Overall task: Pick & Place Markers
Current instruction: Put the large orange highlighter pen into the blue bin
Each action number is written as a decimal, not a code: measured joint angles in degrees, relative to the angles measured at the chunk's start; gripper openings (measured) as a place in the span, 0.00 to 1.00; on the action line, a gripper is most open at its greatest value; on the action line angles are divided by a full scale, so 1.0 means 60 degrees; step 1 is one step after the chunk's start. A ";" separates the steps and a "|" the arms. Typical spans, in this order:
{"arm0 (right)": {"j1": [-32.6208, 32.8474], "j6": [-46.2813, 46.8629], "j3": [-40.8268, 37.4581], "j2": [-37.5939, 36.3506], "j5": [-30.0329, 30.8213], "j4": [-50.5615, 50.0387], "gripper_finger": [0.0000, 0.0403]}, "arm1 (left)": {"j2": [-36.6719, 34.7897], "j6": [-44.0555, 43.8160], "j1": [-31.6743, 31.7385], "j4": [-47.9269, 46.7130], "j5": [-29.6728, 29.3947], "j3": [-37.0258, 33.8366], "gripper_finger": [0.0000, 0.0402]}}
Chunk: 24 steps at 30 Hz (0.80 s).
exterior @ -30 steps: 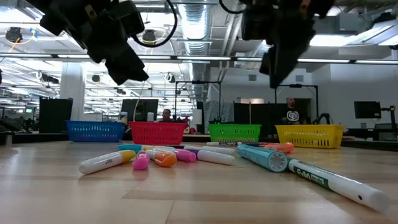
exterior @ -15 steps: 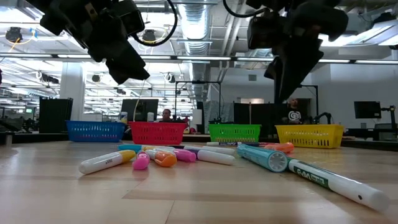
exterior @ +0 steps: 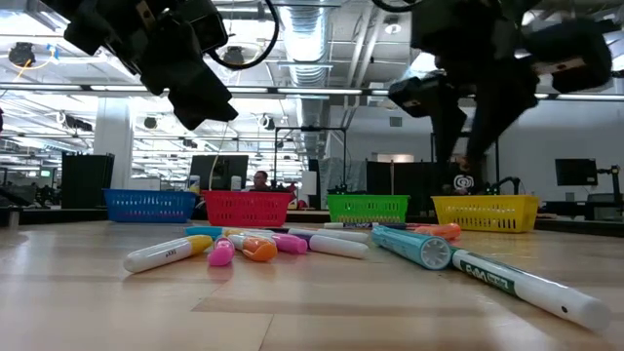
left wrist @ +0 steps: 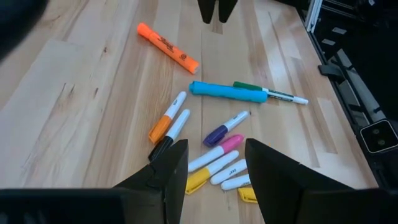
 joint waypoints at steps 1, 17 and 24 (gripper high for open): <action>-0.0040 -0.0007 0.0006 0.0057 0.0009 0.0035 0.30 | 0.0000 0.0000 0.0000 0.0025 0.0000 0.0000 0.40; -0.0368 -0.0490 -0.0011 0.1320 0.1037 0.0187 0.30 | -0.0002 -0.0002 -0.0004 0.0364 0.0000 0.0004 0.40; -0.0545 -0.0516 -0.0010 0.1540 0.0993 0.0423 0.30 | -0.0001 -0.0004 0.0000 0.0364 0.0000 0.0004 0.40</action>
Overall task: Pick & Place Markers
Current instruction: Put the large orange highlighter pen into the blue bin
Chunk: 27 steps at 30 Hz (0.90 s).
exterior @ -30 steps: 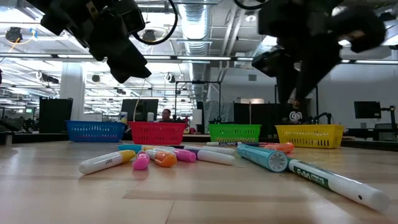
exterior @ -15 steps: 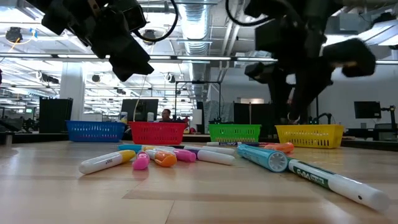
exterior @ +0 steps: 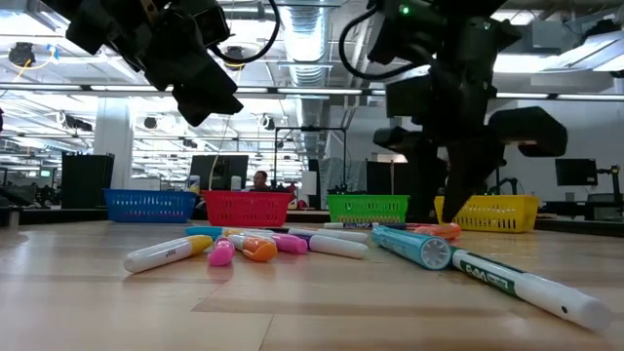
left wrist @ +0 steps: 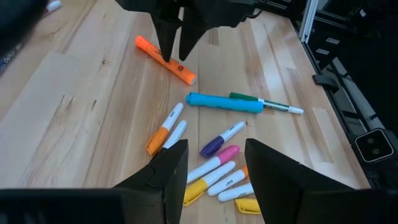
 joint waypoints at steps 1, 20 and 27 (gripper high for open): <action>-0.0039 -0.0004 0.0006 0.0046 -0.0010 0.0087 0.30 | 0.0001 0.0000 0.0000 0.0000 0.0000 0.0000 0.40; -0.0167 -0.0240 0.0038 0.1028 -0.0636 0.0036 0.30 | -0.0002 -0.0029 -0.0002 0.0086 -0.0001 -0.0031 0.40; -0.0163 -0.0168 0.0024 0.1037 -0.0726 0.0065 0.30 | -0.0002 -0.0029 -0.0001 0.0131 -0.0001 -0.0033 0.40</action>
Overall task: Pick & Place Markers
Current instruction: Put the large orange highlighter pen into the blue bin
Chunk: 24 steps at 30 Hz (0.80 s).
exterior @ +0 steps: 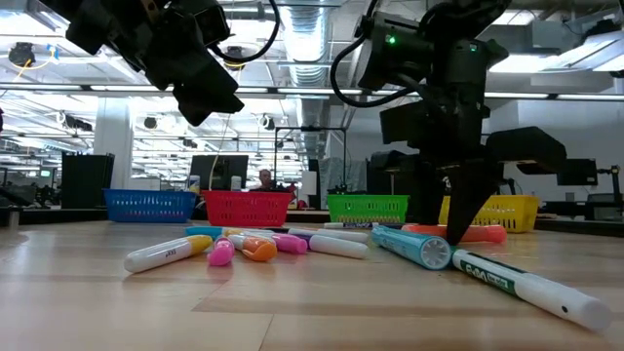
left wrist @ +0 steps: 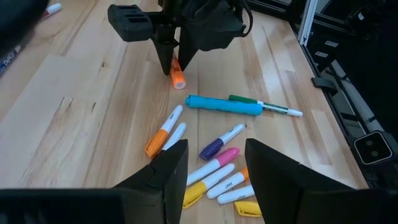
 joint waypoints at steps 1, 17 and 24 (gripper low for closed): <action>0.0000 0.0004 0.0000 0.0000 -0.0031 -0.0003 0.30 | 0.0000 0.0000 0.0000 0.0004 -0.0001 0.0000 0.40; -0.0006 0.0595 -0.0058 -0.0774 -0.0056 -0.0397 0.16 | 0.0000 0.0000 -0.0003 0.0011 -0.0014 -0.0007 0.40; -0.0036 0.0854 0.0176 -0.0831 -0.0053 -0.0687 0.17 | 0.0000 0.0000 0.0000 0.0018 -0.0068 -0.0007 0.40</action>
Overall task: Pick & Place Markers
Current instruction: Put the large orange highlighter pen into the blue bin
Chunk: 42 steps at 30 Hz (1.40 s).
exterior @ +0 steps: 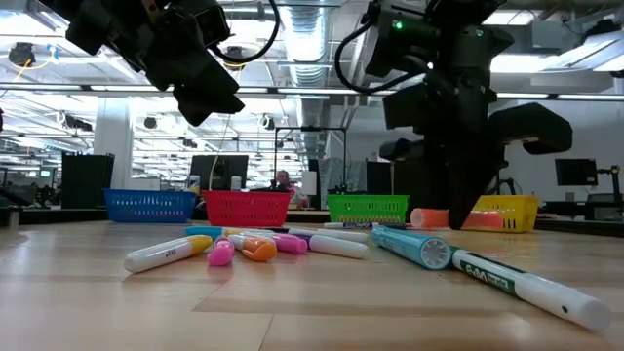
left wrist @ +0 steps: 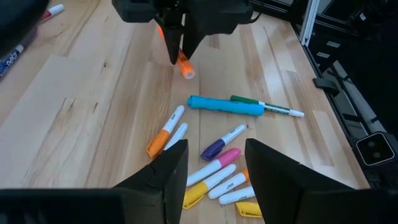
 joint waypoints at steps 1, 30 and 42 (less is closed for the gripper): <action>0.0000 0.0012 0.0090 -0.0005 0.0000 -0.0042 0.16 | 0.0000 0.0000 0.0000 0.0004 0.0000 -0.0004 0.40; -0.0645 0.0472 0.6224 -0.0040 0.0790 -0.0143 0.16 | 0.0000 0.0033 0.0001 0.0777 -0.0080 -0.0007 0.40; -0.0772 0.0327 0.9283 -0.0047 0.0783 0.0340 0.16 | 0.0004 0.0033 0.0001 0.0928 -0.0084 -0.0007 0.40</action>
